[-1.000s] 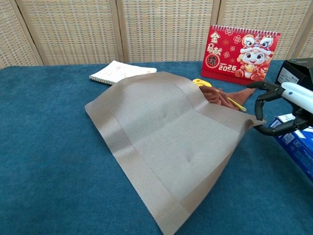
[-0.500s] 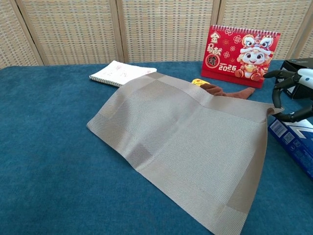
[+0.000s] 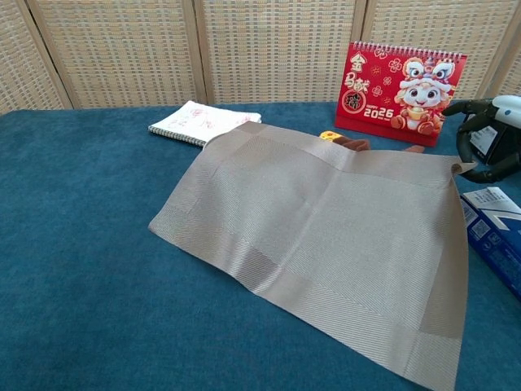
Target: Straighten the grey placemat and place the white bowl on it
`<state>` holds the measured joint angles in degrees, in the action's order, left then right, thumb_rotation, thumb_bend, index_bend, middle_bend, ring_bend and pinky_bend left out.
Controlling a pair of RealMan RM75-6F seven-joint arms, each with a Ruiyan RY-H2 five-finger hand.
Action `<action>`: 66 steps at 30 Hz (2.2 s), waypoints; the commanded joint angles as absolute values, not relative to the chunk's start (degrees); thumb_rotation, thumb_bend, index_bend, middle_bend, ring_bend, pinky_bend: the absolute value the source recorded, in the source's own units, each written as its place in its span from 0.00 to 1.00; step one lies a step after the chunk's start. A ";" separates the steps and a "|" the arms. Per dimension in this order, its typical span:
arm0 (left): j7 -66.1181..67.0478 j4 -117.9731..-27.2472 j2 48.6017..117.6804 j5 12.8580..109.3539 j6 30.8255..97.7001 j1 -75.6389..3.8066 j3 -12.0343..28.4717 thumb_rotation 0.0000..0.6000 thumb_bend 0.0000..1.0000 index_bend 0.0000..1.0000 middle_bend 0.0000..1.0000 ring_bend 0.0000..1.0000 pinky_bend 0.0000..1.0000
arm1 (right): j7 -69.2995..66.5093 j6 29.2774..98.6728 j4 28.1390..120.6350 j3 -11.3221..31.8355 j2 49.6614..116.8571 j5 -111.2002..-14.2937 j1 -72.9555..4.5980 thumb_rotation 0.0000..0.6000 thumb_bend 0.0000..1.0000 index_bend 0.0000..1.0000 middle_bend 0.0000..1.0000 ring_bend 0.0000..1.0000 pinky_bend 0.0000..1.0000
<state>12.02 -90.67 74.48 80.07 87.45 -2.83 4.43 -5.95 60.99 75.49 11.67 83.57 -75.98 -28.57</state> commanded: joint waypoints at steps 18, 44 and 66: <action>12.49 -90.68 74.67 80.24 87.62 -2.80 4.36 1.00 0.21 0.03 0.00 0.00 0.00 | 2.06 56.63 77.66 14.85 77.73 -68.93 -32.21 1.00 0.55 0.75 0.15 0.00 0.00; 11.76 -90.64 74.41 81.14 88.00 -2.66 4.11 1.00 0.21 0.03 0.00 0.00 0.00 | -9.46 67.45 82.27 9.25 72.14 -76.35 -22.99 1.00 0.20 0.16 0.00 0.00 0.00; 12.65 -91.14 73.08 86.79 85.85 -7.04 4.91 1.00 0.18 0.03 0.00 0.00 0.00 | -15.41 86.24 81.82 1.82 72.00 -88.28 -10.33 1.00 0.17 0.11 0.00 0.00 0.00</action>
<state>12.13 -91.01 73.39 85.86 86.64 -6.05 4.58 -14.83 86.26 81.55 1.79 72.31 -88.09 -10.39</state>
